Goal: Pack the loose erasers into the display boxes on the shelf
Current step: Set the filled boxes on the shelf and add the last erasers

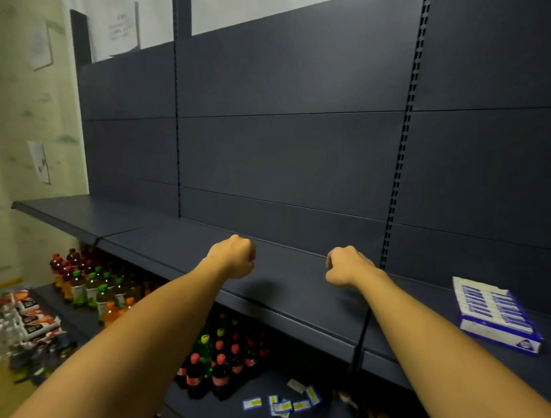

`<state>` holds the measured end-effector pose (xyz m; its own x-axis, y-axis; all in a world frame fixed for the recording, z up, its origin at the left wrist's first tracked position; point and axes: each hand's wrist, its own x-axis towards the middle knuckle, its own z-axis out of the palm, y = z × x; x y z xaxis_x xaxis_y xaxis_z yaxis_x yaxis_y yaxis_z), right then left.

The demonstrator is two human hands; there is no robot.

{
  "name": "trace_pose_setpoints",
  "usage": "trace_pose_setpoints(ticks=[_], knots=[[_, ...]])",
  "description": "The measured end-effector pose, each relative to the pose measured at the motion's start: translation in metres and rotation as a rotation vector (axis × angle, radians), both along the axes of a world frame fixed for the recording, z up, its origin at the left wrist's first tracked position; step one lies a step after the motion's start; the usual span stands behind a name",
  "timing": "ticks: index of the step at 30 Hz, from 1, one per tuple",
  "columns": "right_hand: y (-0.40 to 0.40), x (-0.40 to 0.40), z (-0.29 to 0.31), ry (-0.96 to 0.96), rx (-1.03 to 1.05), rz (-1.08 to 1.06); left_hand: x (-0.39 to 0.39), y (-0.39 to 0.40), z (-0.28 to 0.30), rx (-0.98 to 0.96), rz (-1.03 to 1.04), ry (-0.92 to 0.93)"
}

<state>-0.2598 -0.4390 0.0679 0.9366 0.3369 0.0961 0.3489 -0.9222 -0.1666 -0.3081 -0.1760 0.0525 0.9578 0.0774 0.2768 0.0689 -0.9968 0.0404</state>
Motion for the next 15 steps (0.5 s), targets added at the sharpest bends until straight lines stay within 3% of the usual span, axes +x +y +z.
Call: trace_pose_setpoints(ticks=[15], knots=[[0.127, -0.002, -0.013, 0.015, 0.037, 0.014, 0.002, 0.141, -0.026, -0.078, 0.071, 0.036]])
